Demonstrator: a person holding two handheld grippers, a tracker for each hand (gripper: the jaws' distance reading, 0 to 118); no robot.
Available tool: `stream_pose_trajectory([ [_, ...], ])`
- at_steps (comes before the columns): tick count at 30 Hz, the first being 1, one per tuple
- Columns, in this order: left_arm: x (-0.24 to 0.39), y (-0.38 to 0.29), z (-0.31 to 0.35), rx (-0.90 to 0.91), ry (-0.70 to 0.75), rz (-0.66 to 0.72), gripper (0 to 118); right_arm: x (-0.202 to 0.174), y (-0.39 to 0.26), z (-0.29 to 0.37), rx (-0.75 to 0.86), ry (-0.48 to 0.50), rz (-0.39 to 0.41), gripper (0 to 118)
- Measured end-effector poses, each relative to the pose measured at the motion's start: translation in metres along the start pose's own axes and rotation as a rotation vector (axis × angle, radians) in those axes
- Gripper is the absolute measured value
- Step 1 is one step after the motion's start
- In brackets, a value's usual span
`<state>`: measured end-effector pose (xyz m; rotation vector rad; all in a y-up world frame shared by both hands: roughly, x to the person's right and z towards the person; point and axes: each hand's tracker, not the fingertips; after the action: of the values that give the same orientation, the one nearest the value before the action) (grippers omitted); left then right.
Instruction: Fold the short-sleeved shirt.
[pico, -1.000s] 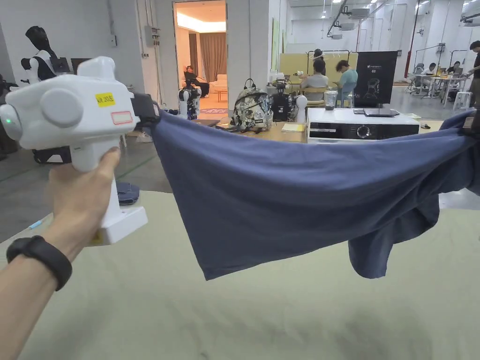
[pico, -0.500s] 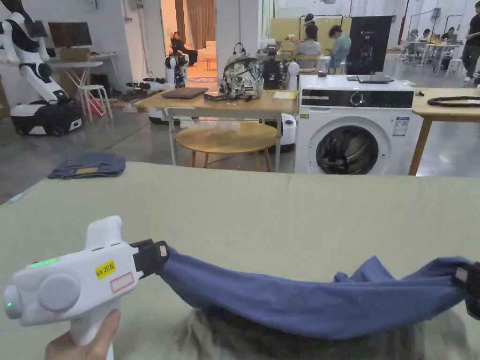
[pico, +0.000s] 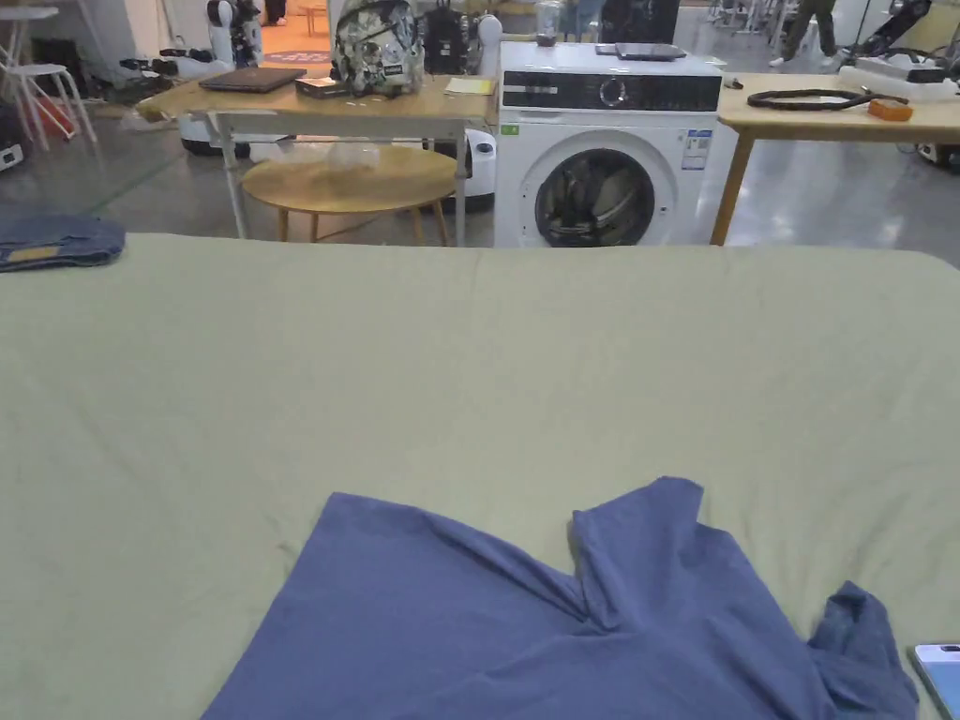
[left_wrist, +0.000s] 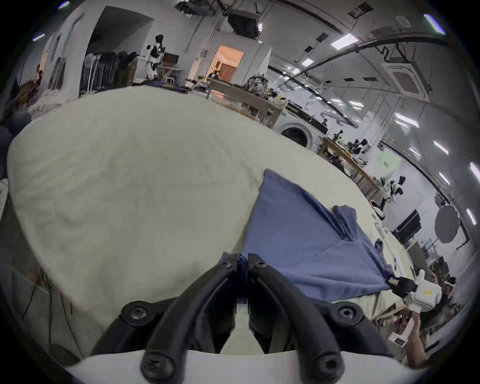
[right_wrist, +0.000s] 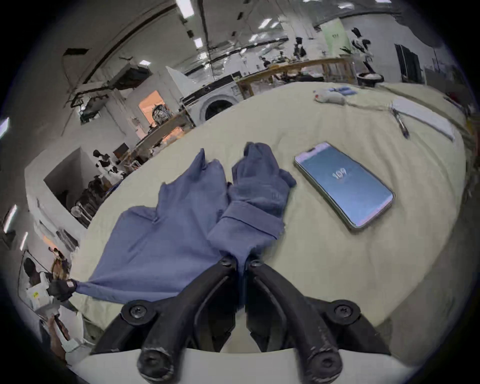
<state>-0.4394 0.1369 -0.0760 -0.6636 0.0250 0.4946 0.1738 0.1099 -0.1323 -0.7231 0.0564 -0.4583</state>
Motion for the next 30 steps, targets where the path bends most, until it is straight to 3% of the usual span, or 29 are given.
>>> stream_pose_trajectory([
  [1, -0.002, -0.004, -0.001, -0.001, -0.001, -0.001, 22, 0.002, 0.000, -0.003, -0.006, 0.001, 0.006, 49],
  [2, 0.002, -0.008, -0.003, -0.003, 0.001, -0.006, 36, 0.000, -0.002, -0.005, -0.010, -0.014, 0.017, 55],
  [5, 0.001, -0.010, -0.001, 0.012, 0.012, -0.016, 47, -0.003, -0.010, -0.001, 0.031, -0.125, 0.061, 55],
  [6, 0.008, -0.013, 0.003, 0.042, 0.014, -0.043, 63, -0.003, -0.011, 0.003, 0.033, -0.125, 0.066, 55],
  [8, 0.019, -0.009, 0.014, 0.102, 0.016, -0.087, 61, -0.007, -0.009, 0.016, 0.053, -0.114, 0.089, 55],
  [12, 0.025, 0.009, 0.025, 0.210, 0.030, -0.209, 61, -0.045, 0.002, 0.049, 0.205, -0.159, 0.222, 55],
  [15, 0.058, 0.027, 0.037, 0.306, -0.035, -0.255, 61, -0.081, 0.021, 0.059, 0.300, -0.064, 0.306, 54],
  [16, 0.066, 0.033, 0.040, 0.326, -0.054, -0.278, 61, -0.092, 0.029, 0.059, 0.316, -0.040, 0.336, 53],
  [17, 0.076, 0.040, 0.043, 0.347, -0.060, -0.304, 58, -0.102, 0.035, 0.059, 0.336, -0.021, 0.369, 43],
  [18, 0.089, 0.047, 0.045, 0.357, -0.069, -0.328, 41, -0.114, 0.043, 0.057, 0.353, -0.007, 0.404, 18],
  [19, 0.095, 0.052, 0.046, 0.350, -0.083, -0.327, 18, -0.122, 0.048, 0.055, 0.361, 0.000, 0.429, 6],
  [20, 0.100, 0.058, 0.048, 0.350, -0.116, -0.323, 0, -0.131, 0.054, 0.053, 0.364, 0.024, 0.455, 3],
  [24, 0.115, 0.065, 0.049, 0.360, -0.150, -0.302, 0, -0.154, 0.065, 0.043, 0.358, 0.011, 0.530, 0],
  [28, 0.117, 0.064, 0.058, 0.354, -0.065, -0.328, 0, -0.160, 0.066, 0.037, 0.328, 0.030, 0.523, 0],
  [30, 0.101, 0.069, 0.064, 0.352, -0.052, -0.259, 0, -0.161, 0.062, 0.038, 0.329, 0.022, 0.541, 0],
])
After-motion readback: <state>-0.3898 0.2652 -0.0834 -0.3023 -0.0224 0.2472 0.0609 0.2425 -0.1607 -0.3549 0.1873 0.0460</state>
